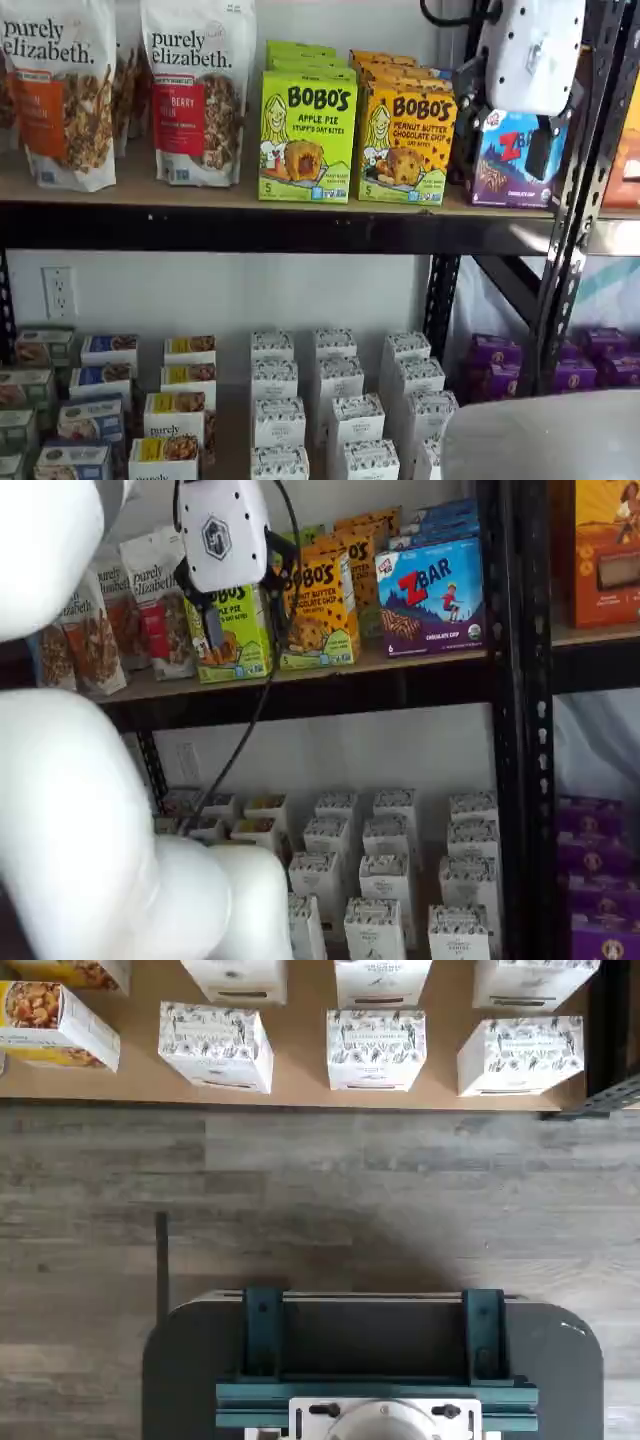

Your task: Pick up the orange box on the top shelf, the fifth box from the left

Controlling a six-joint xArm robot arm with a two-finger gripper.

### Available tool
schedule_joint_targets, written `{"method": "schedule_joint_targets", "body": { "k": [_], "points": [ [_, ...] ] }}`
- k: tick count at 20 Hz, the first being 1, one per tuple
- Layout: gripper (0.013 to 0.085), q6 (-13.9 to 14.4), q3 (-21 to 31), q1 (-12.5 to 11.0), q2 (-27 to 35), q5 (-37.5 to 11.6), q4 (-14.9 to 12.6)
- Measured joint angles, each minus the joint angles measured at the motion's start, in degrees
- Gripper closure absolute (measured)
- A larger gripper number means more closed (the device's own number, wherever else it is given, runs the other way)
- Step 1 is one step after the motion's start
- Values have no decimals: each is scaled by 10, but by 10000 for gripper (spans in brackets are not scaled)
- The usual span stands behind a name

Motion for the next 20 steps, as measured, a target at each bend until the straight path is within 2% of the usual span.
{"method": "schedule_joint_targets", "body": {
  "k": [1, 2, 3, 5, 9, 12, 16, 18, 20],
  "points": [
    [130, -4, 0, -7, 0, 0, 8],
    [130, -28, 3, -58, -2, 2, 61],
    [130, -41, 5, -82, -3, 2, 88],
    [130, -50, 6, -93, -4, 0, 101],
    [130, -47, 9, -80, -5, -9, 83],
    [130, -37, 16, -56, -5, -29, 55],
    [130, -22, 27, -30, 4, -66, 33],
    [130, -9, 33, -10, 15, -90, 12],
    [130, -3, 36, 0, 32, -115, -3]
  ]
}}
